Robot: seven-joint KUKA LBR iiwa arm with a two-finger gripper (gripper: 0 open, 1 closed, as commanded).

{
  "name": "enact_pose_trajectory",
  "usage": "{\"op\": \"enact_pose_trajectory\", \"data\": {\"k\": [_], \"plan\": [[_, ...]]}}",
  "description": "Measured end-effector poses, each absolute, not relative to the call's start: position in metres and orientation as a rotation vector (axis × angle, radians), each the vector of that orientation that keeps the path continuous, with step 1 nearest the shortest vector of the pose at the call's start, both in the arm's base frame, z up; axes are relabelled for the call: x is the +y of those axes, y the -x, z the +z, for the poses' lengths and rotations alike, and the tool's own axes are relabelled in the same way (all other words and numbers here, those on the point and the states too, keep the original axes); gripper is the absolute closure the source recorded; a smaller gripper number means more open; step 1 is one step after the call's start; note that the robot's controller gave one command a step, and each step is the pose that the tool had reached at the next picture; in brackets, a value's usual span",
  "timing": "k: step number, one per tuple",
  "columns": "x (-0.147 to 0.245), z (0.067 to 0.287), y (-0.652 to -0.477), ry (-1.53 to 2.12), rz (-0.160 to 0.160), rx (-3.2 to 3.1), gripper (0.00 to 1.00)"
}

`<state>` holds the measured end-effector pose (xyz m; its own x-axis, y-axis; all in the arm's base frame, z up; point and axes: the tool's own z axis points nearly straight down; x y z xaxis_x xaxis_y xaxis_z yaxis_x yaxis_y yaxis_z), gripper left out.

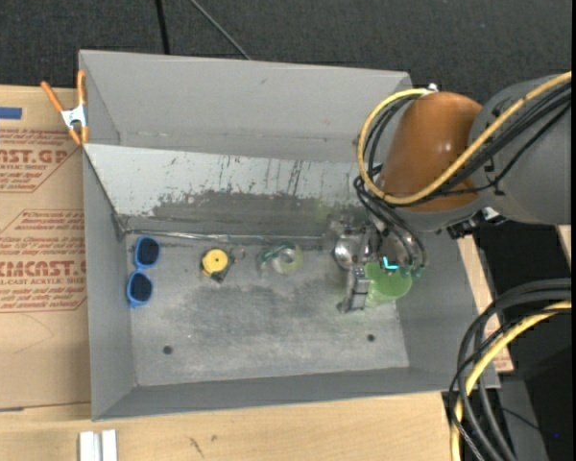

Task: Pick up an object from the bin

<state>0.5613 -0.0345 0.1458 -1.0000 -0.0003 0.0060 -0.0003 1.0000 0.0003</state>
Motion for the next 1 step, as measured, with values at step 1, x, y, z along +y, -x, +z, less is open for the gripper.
{"op": "enact_pose_trajectory", "data": {"k": [1], "plan": [[-0.125,0.0758,-0.5675,-0.25,-0.014,-3.143,0.0]]}}
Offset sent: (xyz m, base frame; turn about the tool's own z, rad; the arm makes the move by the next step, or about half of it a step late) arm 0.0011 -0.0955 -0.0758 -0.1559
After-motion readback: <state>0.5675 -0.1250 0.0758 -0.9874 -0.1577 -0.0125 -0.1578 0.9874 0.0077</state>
